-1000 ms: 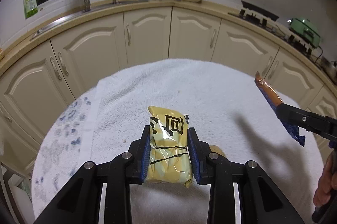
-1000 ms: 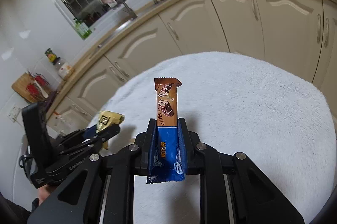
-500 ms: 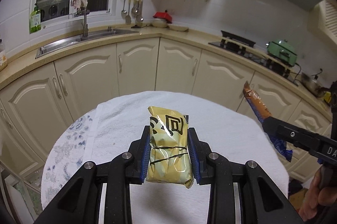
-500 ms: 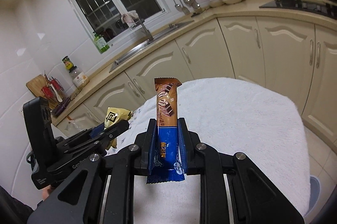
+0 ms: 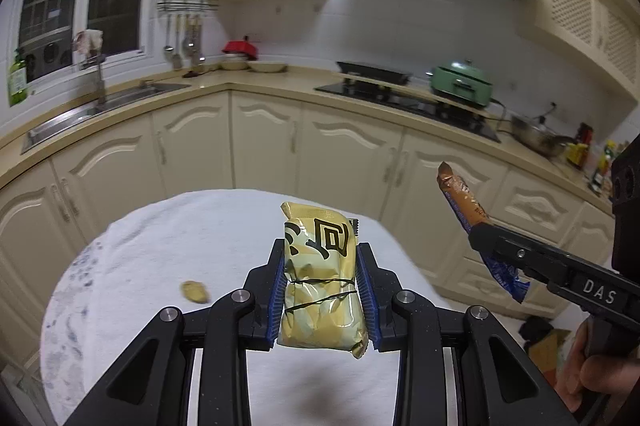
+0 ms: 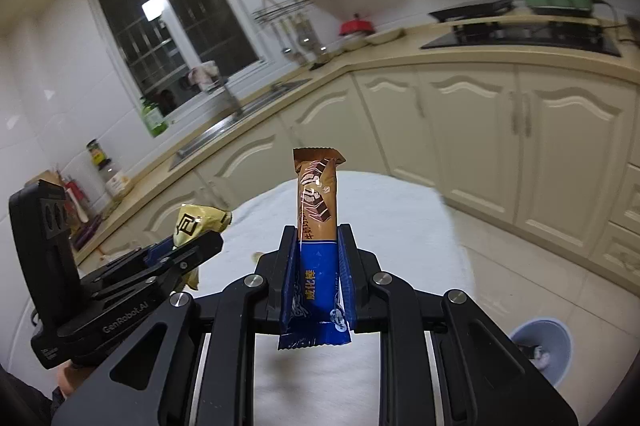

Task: Collect trash
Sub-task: 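Lift the yellow wrapper and chocolate bar and carry both toward the blue bin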

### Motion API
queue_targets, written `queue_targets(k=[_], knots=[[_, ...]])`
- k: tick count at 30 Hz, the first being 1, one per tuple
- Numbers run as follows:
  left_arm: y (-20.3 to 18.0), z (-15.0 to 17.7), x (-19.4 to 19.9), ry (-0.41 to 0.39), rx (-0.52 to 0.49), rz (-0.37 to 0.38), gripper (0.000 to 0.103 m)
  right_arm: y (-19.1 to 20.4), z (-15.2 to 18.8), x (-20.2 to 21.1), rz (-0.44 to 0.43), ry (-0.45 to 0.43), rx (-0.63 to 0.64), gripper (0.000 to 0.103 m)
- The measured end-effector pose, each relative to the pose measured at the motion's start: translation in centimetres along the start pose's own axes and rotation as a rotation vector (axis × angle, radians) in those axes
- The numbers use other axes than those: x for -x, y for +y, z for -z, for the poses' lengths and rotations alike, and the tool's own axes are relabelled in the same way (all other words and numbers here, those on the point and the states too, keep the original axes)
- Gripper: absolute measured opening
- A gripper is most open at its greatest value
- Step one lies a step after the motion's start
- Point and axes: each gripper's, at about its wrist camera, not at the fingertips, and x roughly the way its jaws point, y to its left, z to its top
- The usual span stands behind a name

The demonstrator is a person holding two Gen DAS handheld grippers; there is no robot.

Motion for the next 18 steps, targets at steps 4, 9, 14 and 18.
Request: queue_targets(k=[4,9,14,18], knots=[[-3.8,0.0,-1.1,0.02,-0.043,0.071,0.029,-3.4,0.6,3.0,0.086,-0.027,-0.038,0.019],[-8.1,-0.1,-3.0,0.05,-0.092,0.171,0.029,-7.7,1.5,6.6,0.201,-0.048,-0.082,0.019],[-11.7,-0.3,-5.2,0.094,-0.135,0.266,0.029,-12.5,3.0,9.6,0.322,-0.049,-0.13,0.019],[-13.6,-0.7,-7.6,0.138,-0.163,0.32,0.029,-16.1,4.1,11.1,0.383,-0.04,-0.179,0.019]])
